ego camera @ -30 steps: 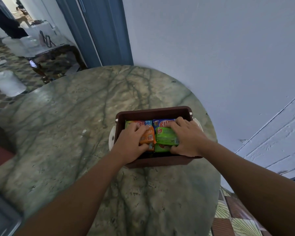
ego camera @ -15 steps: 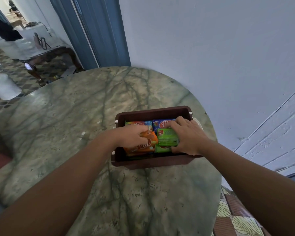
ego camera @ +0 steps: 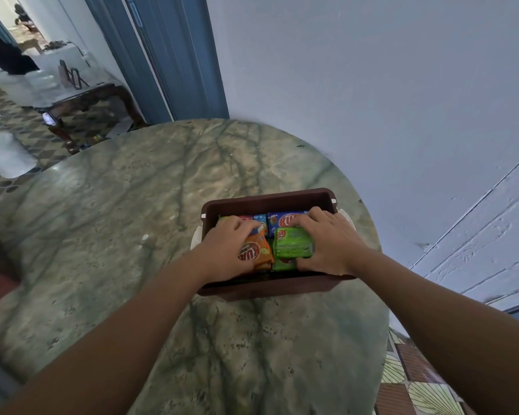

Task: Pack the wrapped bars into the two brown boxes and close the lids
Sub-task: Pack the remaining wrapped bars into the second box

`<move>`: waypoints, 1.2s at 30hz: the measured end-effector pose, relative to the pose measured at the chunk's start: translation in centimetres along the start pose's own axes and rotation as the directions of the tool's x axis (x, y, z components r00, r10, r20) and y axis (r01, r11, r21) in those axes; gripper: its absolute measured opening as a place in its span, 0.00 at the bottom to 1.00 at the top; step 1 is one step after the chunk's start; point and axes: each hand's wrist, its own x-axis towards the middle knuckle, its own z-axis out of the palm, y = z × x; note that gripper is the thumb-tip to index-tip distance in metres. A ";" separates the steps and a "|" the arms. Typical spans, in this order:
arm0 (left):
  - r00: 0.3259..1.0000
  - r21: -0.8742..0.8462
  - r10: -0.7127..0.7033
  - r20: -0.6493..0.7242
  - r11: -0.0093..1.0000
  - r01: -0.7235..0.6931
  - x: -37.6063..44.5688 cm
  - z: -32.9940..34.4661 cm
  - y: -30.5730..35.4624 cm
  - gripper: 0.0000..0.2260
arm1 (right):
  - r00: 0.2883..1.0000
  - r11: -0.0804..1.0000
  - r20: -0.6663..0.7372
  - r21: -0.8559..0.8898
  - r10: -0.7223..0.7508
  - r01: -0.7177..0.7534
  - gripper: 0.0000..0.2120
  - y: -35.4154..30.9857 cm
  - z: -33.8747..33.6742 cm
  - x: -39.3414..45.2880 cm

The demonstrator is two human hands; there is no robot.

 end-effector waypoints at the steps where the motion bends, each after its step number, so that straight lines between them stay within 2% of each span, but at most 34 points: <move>1: 0.998 0.016 0.014 -0.063 1.000 -0.013 -0.6 0.4 -0.4 0.34 | 1.000 1.000 -0.002 0.000 -0.002 0.002 0.39 0.0 0.0 0.0; 7: 0.967 0.094 -0.004 -0.256 0.995 0.029 -1.8 2.1 -1.1 0.29 | 1.000 1.000 -0.020 0.005 0.010 -0.010 0.36 -0.6 -0.2 -0.1; 11: 0.968 0.118 0.000 -0.251 0.993 0.030 -1.6 2.0 -1.0 0.31 | 0.999 0.994 -0.051 0.107 0.006 -0.001 0.29 -0.9 -0.2 -0.6; 15: 0.972 0.128 -0.011 -0.233 0.991 0.042 -1.6 1.9 -0.7 0.33 | 0.992 0.971 -0.096 0.230 0.085 -0.061 0.19 -0.3 0.5 -0.7; 19: 0.975 0.130 -0.018 -0.223 0.990 0.048 -1.6 1.9 -0.7 0.33 | 0.987 0.943 -0.093 0.319 0.130 -0.094 0.17 -0.4 0.2 -0.9; 22: 0.973 0.124 -0.020 -0.229 0.991 0.050 -1.6 2.0 -0.6 0.33 | 0.988 0.949 -0.035 0.287 0.147 -0.131 0.18 -0.3 0.0 -0.7; 26: 0.973 0.125 -0.024 -0.229 0.991 0.054 -1.6 1.9 -0.7 0.33 | 0.996 0.996 0.051 0.052 0.067 -0.070 0.23 -0.6 -0.2 -0.2; 31: 0.971 0.148 -0.012 -0.238 0.988 0.048 -1.6 2.0 -0.7 0.32 | 0.999 1.000 0.033 0.007 0.025 -0.025 0.21 -0.6 -0.1 0.0; 36: 0.975 0.163 -0.006 -0.224 0.986 0.043 -1.7 2.0 -0.7 0.32 | 1.000 0.999 0.031 -0.049 0.000 0.002 0.37 -0.5 -0.2 -0.3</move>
